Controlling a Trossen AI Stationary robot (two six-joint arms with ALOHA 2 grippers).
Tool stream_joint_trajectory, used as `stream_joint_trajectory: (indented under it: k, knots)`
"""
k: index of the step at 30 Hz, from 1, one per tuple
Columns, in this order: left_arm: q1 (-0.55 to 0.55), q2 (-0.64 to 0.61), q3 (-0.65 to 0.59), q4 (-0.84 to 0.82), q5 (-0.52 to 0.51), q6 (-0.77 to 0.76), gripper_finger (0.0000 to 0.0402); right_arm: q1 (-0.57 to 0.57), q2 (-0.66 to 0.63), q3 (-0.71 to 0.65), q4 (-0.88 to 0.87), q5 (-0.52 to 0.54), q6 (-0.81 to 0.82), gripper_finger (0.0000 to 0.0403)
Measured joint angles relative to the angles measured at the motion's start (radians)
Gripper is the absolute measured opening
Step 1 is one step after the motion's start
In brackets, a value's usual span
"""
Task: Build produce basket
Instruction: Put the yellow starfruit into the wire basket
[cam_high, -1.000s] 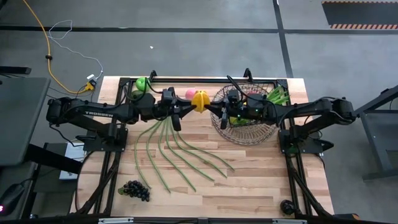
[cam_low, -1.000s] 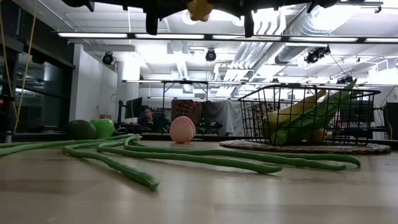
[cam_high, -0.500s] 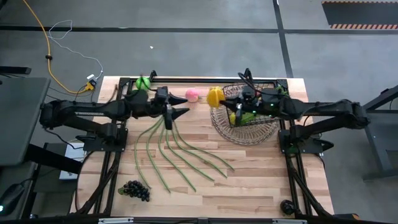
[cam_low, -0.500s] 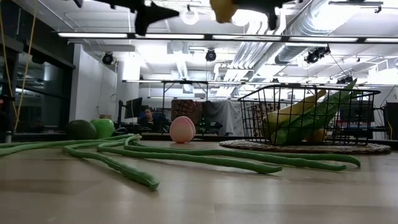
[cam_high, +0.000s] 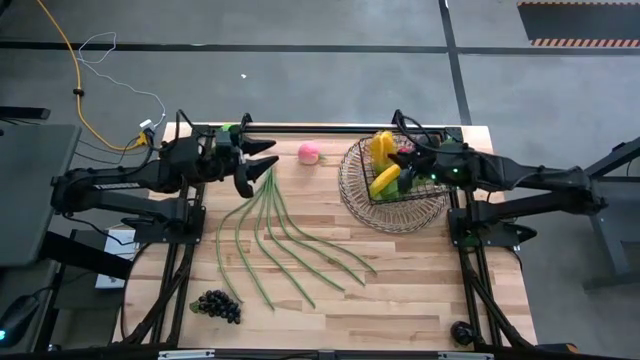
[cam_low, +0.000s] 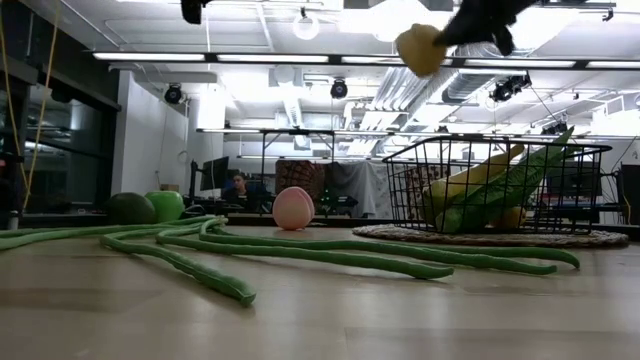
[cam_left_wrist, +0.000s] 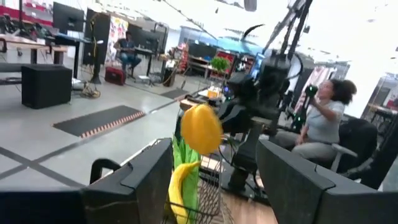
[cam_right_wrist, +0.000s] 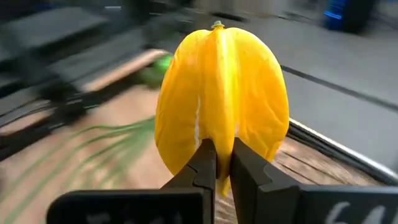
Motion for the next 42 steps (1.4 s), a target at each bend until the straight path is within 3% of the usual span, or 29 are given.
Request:
stream_joint_trajectory:
  k: [3, 6, 15, 23, 36, 42]
  knots:
    - [0.000, 0.003, 0.000, -0.012, -0.014, -0.022, 0.0220, -0.034, 0.025, 0.000, -0.091, 0.101, 0.143, 0.0011]
    - [0.000, 0.007, 0.000, -0.024, -0.016, -0.035, 0.0220, -0.083, 0.073, -0.001, -0.162, 0.130, 0.271, 0.0011]
    - [0.000, 0.018, -0.001, -0.040, -0.024, -0.038, 0.0220, -0.223, 0.308, -0.001, -0.191, -0.032, 0.513, 0.0012]
    - [0.000, 0.018, -0.001, -0.039, -0.033, -0.038, 0.0220, -0.278, 0.437, -0.001, -0.092, -0.148, 0.525, 0.0013]
    - [0.000, 0.018, -0.001, -0.039, -0.044, -0.036, 0.0220, -0.278, 0.445, -0.001, -0.070, -0.157, 0.527, 0.0016]
    - [0.000, 0.018, -0.001, -0.039, -0.059, -0.035, 0.0220, -0.278, 0.443, -0.001, -0.070, -0.192, 0.514, 0.0084]
